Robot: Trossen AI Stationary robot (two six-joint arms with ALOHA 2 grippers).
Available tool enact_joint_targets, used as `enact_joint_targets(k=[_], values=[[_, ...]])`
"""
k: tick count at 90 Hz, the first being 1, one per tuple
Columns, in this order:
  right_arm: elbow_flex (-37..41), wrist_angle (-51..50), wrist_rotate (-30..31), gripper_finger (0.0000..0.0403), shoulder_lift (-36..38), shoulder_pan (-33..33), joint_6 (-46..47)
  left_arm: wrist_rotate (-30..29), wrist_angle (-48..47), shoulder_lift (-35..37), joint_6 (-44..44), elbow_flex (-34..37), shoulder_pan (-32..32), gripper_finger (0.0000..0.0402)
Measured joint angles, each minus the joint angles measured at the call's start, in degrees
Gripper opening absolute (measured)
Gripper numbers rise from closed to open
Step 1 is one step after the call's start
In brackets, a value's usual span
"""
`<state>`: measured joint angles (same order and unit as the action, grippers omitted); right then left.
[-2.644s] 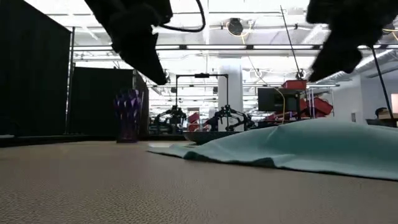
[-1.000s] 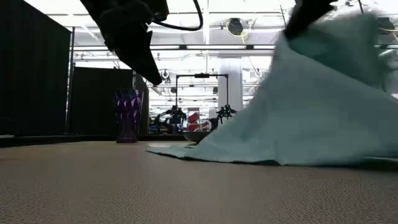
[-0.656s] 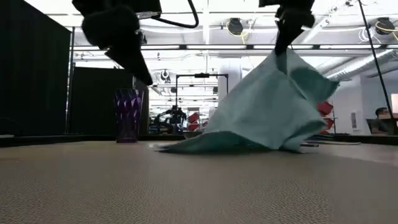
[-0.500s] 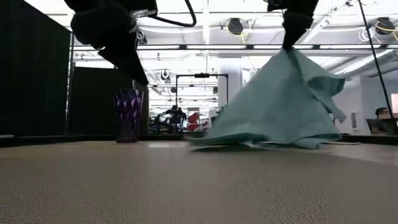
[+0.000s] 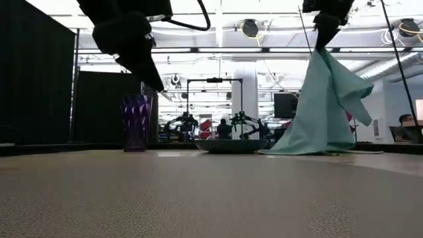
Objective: Set table place
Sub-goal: Move the blue table napkin to the top right of the table
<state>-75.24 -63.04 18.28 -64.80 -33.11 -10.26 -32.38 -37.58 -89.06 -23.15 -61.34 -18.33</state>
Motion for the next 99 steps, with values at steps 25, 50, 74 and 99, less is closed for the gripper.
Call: enact_joint_targets(k=[25,50,74,99], values=[[0.0,-1.4,-17.7,0.0,-8.9,-0.7,3.5,0.3,0.1,0.0,-0.4,0.0,-0.8,0.0123],[0.0,-3.9,-16.9,0.0017,-14.2,-1.0,7.0,0.6,-0.6,0.0,-0.5,0.0,-1.7,0.0123],[0.0,-9.5,-13.5,0.0137,-14.2,-1.0,10.0,0.7,-0.5,0.0,-0.5,0.0,-1.7,0.0123],[0.0,-10.6,-13.9,0.0231,-10.0,-1.0,2.5,1.3,7.2,0.0,1.4,0.1,2.6,0.0123]])
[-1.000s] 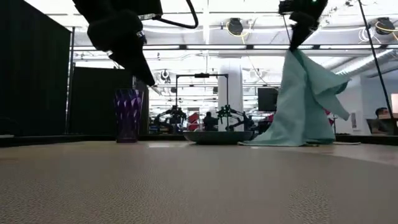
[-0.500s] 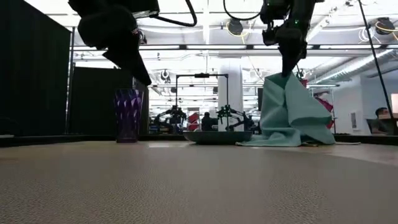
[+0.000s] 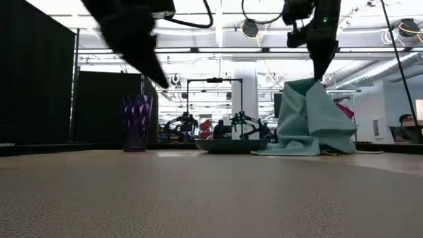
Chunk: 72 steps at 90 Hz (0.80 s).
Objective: Set table place
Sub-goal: Move the blue table napkin to the top right of the table, then put the green plate on the bottom of the gray placemat
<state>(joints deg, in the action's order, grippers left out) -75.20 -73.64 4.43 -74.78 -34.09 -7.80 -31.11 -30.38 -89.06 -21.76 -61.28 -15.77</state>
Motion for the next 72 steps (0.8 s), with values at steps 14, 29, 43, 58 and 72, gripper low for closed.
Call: enact_joint_targets(k=[14,29,43,58,72], values=[[0.0,4.8,0.5,0.0242,7.6,0.0,-1.2,8.0,10.1,0.0,1.1,0.0,6.2,0.0123],[0.0,11.5,-0.3,0.0242,17.0,0.0,0.7,11.9,16.8,0.0,-1.5,0.0,12.7,0.0123],[0.0,13.9,-2.9,0.0243,21.7,0.1,2.6,20.3,20.5,-0.6,-2.3,0.0,21.6,0.0123],[0.0,12.6,-3.2,0.0243,22.9,0.1,4.0,23.9,21.2,-1.8,-0.9,-1.3,30.0,0.0123],[0.0,12.1,-3.1,0.0242,22.1,0.1,4.1,26.9,21.0,-4.0,4.7,-6.7,34.1,0.0123]])
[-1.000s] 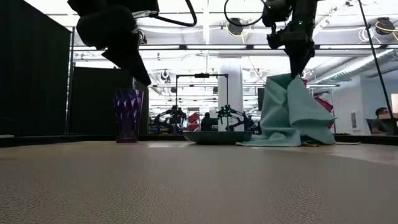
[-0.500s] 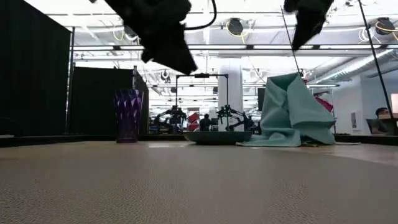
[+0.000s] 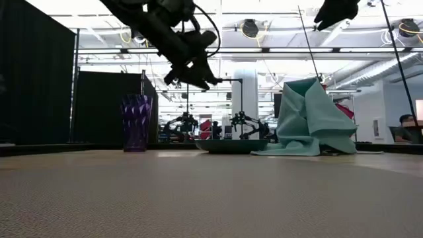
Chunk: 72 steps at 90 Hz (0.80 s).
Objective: Set table place
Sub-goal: Put the green plate on the bottom of the gray placemat
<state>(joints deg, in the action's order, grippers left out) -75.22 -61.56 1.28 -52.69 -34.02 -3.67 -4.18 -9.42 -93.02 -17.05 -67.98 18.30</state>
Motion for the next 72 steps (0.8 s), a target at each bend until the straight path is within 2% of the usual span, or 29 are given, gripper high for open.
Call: enact_joint_targets(k=[19,34,58,72], values=[[0.0,0.2,-0.1,0.0242,-1.7,0.0,1.2,1.4,-11.4,-10.1,9.5,-14.2,4.4,0.0123],[0.0,-1.3,-0.1,0.0242,-2.5,0.1,1.7,2.8,-20.4,-17.7,11.6,-21.6,8.8,0.0123],[0.0,-2.1,0.0,0.0242,-2.4,0.1,-0.3,1.8,-29.1,-21.4,10.3,-22.6,13.0,0.0123],[0.0,-2.2,0.1,0.0242,-2.6,0.1,-1.3,1.4,-29.0,-21.2,8.7,-22.7,13.3,0.0123]])
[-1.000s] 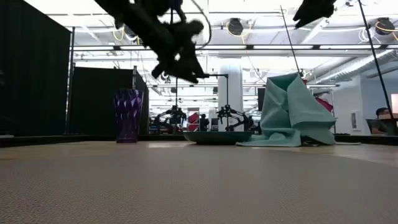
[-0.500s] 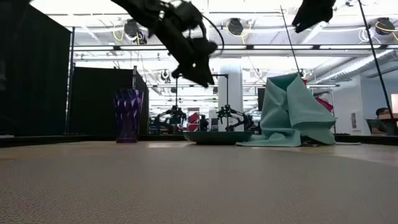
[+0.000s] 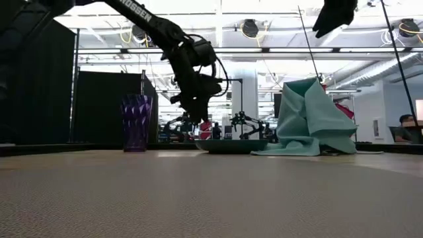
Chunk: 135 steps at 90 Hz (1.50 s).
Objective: Set table place
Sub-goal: Put the green plate on the bottom of the gray placemat
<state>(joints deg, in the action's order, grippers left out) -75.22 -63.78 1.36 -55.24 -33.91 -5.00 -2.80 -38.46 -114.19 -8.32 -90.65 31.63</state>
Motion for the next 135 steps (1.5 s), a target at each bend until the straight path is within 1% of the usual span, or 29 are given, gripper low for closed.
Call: enact_joint_targets(k=[6,13,21,34,59,72,79,83,88,92,99,109,123,130,135], values=[[0.0,0.0,-0.2,0.0242,0.0,0.0,0.0,1.7,-0.7,-0.1,-0.2,0.0,0.0,0.0123],[0.0,-0.4,-0.2,0.0242,0.0,0.0,0.0,2.0,-0.5,-1.3,-0.3,-0.1,-0.3,0.0123],[0.0,-0.6,-0.2,0.0242,0.0,0.0,0.0,2.0,-2.6,-3.4,-0.4,0.1,-0.2,0.0123],[0.0,-1.8,-0.2,0.0242,0.0,0.1,0.5,3.2,-1.8,-6.4,-0.8,0.1,-0.3,0.0123],[0.0,-3.0,-0.2,0.0242,0.1,0.1,0.9,2.8,-1.3,-8.1,-0.3,0.1,-0.8,0.0123],[0.0,-2.9,-0.2,0.0242,0.1,0.1,0.9,6.0,-0.9,-8.2,0.4,0.1,-0.8,0.0121],[0.0,-2.9,-0.2,0.0242,0.0,0.1,1.1,6.4,-1.0,-8.2,2.2,0.1,-1.1,0.0101],[0.0,-2.9,-0.2,0.0242,0.1,0.1,1.1,6.4,-1.0,-8.2,2.7,0.1,-1.1,0.0076],[0.0,-2.9,-0.2,0.0242,0.0,0.1,1.3,6.8,-0.8,-8.1,2.8,0.1,-1.1,0.0032],[0.0,-2.9,-0.2,0.0242,0.1,0.1,1.3,7.1,-0.8,-7.9,2.9,0.1,-1.1,0.0015],[0.0,-2.9,-0.2,0.0242,0.0,0.1,1.6,7.1,0.1,-7.9,2.9,0.1,-1.2,0.0006],[0.0,-3.5,-0.2,0.0242,0.0,0.1,2.4,7.3,-0.1,-7.9,2.8,-0.5,-1.3,0.0002],[0.0,-4.8,0.1,0.0242,0.0,0.1,2.3,9.9,-0.5,-5.5,3.3,-3.3,-1.4,0.0],[0.0,-5.0,0.1,0.0242,0.1,0.1,1.9,10.0,-4.2,-3.6,4.2,-5.7,-1.4,0.0],[0.0,-5.0,0.2,0.0242,0.1,0.1,1.6,11.4,-6.8,-2.1,4.8,-7.8,-1.5,0.0]])
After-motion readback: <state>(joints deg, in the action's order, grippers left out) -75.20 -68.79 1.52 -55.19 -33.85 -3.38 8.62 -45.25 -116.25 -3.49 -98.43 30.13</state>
